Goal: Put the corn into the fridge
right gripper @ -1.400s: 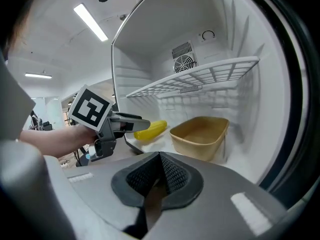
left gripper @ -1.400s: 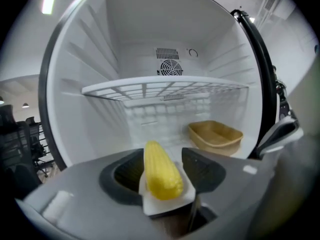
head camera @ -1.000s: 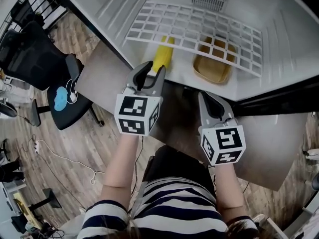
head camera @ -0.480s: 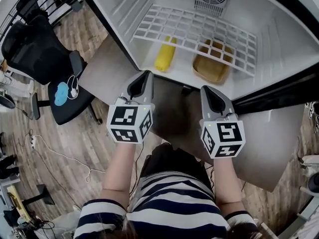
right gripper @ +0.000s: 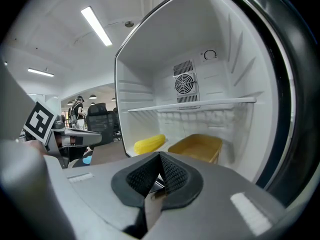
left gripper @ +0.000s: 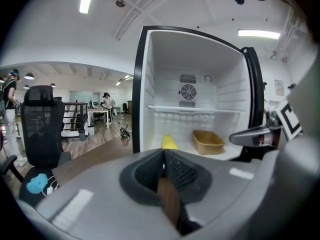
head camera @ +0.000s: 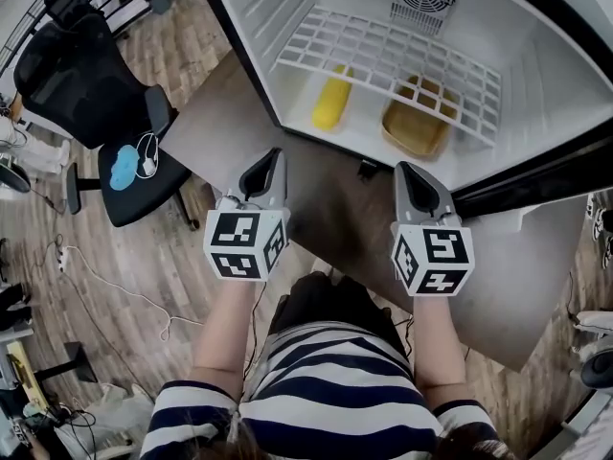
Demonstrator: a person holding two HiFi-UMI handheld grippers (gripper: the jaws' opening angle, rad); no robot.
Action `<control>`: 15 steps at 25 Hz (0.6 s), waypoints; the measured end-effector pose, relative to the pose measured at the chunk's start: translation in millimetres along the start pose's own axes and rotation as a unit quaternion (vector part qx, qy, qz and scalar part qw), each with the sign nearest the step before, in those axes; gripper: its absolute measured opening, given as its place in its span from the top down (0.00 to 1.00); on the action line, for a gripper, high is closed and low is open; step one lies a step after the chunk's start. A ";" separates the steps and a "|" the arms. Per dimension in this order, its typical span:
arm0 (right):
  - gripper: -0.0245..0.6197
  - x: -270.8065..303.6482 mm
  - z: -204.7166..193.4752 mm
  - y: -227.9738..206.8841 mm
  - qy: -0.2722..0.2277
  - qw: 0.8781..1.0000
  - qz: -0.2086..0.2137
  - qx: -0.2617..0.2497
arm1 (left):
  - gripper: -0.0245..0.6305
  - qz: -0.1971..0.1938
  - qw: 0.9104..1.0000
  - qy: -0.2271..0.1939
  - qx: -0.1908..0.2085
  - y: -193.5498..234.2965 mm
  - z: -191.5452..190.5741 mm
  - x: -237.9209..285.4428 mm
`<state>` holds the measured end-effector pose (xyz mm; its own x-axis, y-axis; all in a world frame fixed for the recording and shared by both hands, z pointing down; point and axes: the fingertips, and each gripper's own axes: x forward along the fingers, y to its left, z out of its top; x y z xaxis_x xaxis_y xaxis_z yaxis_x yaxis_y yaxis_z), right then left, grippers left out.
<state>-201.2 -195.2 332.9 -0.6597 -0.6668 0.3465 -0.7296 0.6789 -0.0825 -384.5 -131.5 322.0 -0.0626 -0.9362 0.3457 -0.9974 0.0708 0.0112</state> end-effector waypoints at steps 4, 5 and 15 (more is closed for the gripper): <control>0.97 -0.1 1.2 1.6 0.002 1.000 -0.002 0.001 | 0.96 0.008 1.000 0.004 -0.009 6.4 -5.0 -10.0; 0.97 0.9 1.0 2.6 0.002 1.000 -0.001 0.001 | 0.96 0.010 1.000 0.006 -0.010 8.7 -7.0 -12.0; 0.97 14.2 -4.5 10.6 0.009 1.000 -0.002 0.007 | 0.96 0.042 0.999 0.011 -0.015 45.9 -13.5 -26.4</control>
<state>-217.5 -196.2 341.2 -0.6534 -0.6643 0.3630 -0.7350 0.6714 -0.0943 -428.2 -98.9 326.0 -0.1453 -0.9187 0.3672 -0.9871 0.1596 0.0087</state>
